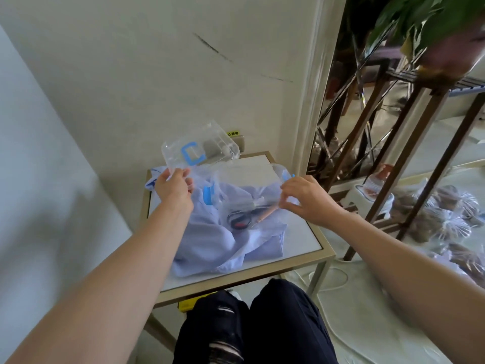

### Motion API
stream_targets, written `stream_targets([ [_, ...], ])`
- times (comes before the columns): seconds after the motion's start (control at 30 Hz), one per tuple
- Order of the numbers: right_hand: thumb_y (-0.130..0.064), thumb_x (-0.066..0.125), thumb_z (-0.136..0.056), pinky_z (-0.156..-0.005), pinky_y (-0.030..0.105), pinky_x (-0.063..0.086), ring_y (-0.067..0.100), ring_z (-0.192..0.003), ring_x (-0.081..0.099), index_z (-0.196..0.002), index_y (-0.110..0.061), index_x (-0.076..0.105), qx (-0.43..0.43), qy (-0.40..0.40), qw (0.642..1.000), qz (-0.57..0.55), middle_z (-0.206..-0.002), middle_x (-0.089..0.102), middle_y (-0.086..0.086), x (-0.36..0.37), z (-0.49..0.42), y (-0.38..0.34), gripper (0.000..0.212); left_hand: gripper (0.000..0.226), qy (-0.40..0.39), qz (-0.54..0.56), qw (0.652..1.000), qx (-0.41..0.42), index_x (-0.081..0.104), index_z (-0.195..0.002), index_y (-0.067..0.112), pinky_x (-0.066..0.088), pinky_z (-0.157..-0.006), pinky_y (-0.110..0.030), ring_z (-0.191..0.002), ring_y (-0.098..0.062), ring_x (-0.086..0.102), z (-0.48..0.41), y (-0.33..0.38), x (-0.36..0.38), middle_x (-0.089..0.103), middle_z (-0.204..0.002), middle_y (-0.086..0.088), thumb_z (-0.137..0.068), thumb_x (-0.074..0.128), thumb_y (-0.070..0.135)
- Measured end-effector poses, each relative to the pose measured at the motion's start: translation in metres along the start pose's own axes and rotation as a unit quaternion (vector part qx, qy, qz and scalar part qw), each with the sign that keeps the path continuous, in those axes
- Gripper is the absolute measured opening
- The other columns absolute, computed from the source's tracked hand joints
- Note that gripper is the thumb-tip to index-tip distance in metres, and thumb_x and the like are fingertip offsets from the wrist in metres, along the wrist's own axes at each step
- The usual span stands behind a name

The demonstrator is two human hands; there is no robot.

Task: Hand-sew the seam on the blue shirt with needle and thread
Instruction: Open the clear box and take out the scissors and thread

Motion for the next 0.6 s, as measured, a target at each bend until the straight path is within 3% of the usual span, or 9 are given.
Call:
stream_targets([
  [0.1, -0.019, 0.07, -0.088, -0.09, 0.033, 0.033, 0.018, -0.088, 0.061, -0.085, -0.02, 0.068, 0.004, 0.117, 0.993, -0.033, -0.081, 0.062, -0.014, -0.008, -0.008, 0.006, 0.004, 0.043, 0.032, 0.004, 0.999, 0.001, 0.038, -0.142, 0.007, 0.024, -0.034, -0.014, -0.029, -0.004, 0.031, -0.014, -0.001, 0.009, 0.058, -0.078, -0.003, -0.099, 0.037, 0.004],
  [0.17, -0.018, 0.07, -0.088, -0.088, 0.037, 0.034, 0.017, -0.083, 0.059, -0.085, -0.019, 0.07, 0.032, 0.178, 0.983, -0.04, -0.078, 0.063, -0.013, -0.017, -0.02, 0.011, 0.003, 0.041, 0.053, 0.004, 0.999, -0.006, 0.046, -0.133, 0.008, 0.02, -0.032, -0.012, -0.025, -0.004, 0.027, -0.032, 0.004, 0.018, 0.055, -0.079, -0.005, -0.097, 0.03, 0.0],
  [0.27, -0.019, 0.066, -0.09, -0.084, 0.031, 0.024, 0.013, -0.08, 0.055, -0.086, -0.018, 0.069, 0.089, 0.246, 0.964, -0.05, -0.079, 0.064, -0.012, -0.028, -0.043, 0.022, 0.005, 0.036, 0.092, -0.04, 0.994, 0.034, 0.045, -0.123, 0.011, 0.02, -0.033, -0.013, -0.026, -0.005, 0.028, -0.048, 0.008, 0.036, 0.055, -0.074, -0.005, -0.096, 0.026, -0.002],
  [0.37, -0.022, 0.062, -0.091, -0.078, 0.032, 0.019, 0.011, -0.073, 0.051, -0.081, -0.02, 0.066, 0.133, 0.278, 0.951, -0.031, -0.074, 0.058, -0.013, -0.023, -0.07, 0.029, 0.012, 0.041, 0.091, -0.076, 0.992, 0.051, 0.043, -0.133, 0.004, 0.027, -0.035, -0.016, -0.032, -0.007, 0.036, -0.058, 0.001, 0.058, 0.06, -0.077, -0.007, -0.096, 0.028, -0.001],
  [0.4, -0.022, 0.062, -0.091, -0.076, 0.032, 0.019, 0.012, -0.071, 0.05, -0.079, -0.021, 0.066, 0.149, 0.28, 0.948, -0.03, -0.072, 0.058, -0.012, -0.018, -0.078, 0.031, 0.013, 0.044, 0.087, -0.074, 0.993, 0.043, 0.041, -0.136, 0.005, 0.035, -0.038, -0.017, -0.038, -0.011, 0.047, -0.064, -0.005, 0.064, 0.063, -0.08, -0.009, -0.095, 0.029, -0.001],
  [0.47, -0.02, 0.061, -0.09, -0.072, 0.034, 0.017, 0.015, -0.064, 0.048, -0.073, -0.022, 0.064, 0.173, 0.278, 0.945, -0.026, -0.062, 0.054, -0.011, -0.004, -0.094, 0.036, 0.018, 0.047, 0.087, -0.124, 0.987, 0.051, 0.041, -0.136, 0.011, 0.058, -0.07, -0.031, -0.08, -0.029, 0.07, -0.078, -0.021, 0.075, 0.069, -0.102, -0.015, -0.091, 0.032, 0.001],
  [0.5, -0.018, 0.06, -0.089, -0.071, 0.034, 0.016, 0.017, -0.06, 0.045, -0.067, -0.023, 0.058, 0.185, 0.275, 0.943, -0.025, -0.056, 0.048, -0.01, 0.004, -0.101, 0.038, 0.023, 0.047, 0.081, -0.16, 0.982, 0.052, 0.043, -0.134, 0.014, 0.057, -0.081, -0.039, -0.093, -0.033, 0.068, -0.082, -0.027, 0.079, 0.068, -0.112, -0.016, -0.09, 0.034, 0.002],
  [0.6, -0.019, 0.059, -0.085, -0.068, 0.034, 0.012, 0.022, -0.054, 0.042, -0.06, -0.015, 0.051, 0.199, 0.248, 0.948, 0.002, -0.05, 0.042, -0.006, 0.028, -0.118, 0.044, 0.026, 0.033, 0.053, -0.234, 0.97, 0.05, 0.051, -0.115, 0.016, 0.044, -0.053, -0.029, -0.068, -0.024, 0.057, -0.088, -0.047, 0.089, 0.065, -0.1, -0.014, -0.09, 0.039, -0.001],
])
Point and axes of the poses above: each hand's wrist, its own z-axis away from the middle knuckle, its own x-axis out of the palm, y = z × x, the point moved 1 cm from there along -z, towards the middle knuckle
